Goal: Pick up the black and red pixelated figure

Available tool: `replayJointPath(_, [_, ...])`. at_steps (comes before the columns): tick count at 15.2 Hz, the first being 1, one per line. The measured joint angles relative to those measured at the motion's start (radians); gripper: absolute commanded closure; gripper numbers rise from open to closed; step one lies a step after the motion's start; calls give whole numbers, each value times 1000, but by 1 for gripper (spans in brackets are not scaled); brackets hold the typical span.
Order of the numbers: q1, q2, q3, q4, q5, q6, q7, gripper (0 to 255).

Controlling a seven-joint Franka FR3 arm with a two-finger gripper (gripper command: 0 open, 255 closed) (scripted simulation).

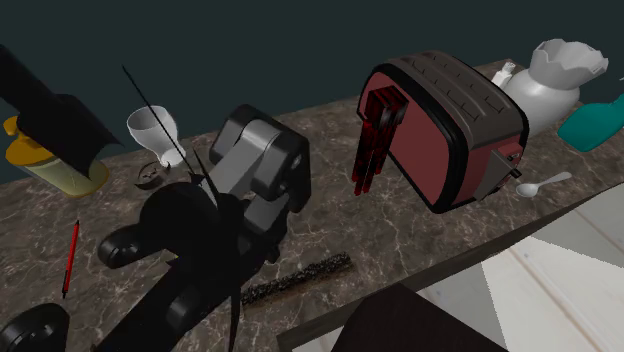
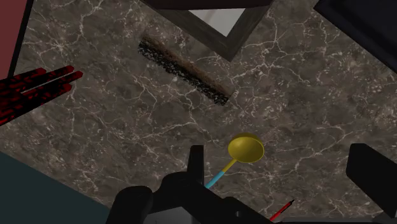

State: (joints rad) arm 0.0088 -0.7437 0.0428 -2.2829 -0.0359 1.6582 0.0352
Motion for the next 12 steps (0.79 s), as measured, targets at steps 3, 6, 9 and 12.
replayJointPath(3, [-10, 4, -27, -8, -13, 9, -26, 0])
replayJointPath(6, [-31, 24, -86, 3, -40, 10, -84, 0])
replayJointPath(9, [-52, 64, -147, 13, -66, 32, -143, 0])
replayJointPath(12, [-75, 95, -214, 15, -94, 54, -210, 0])
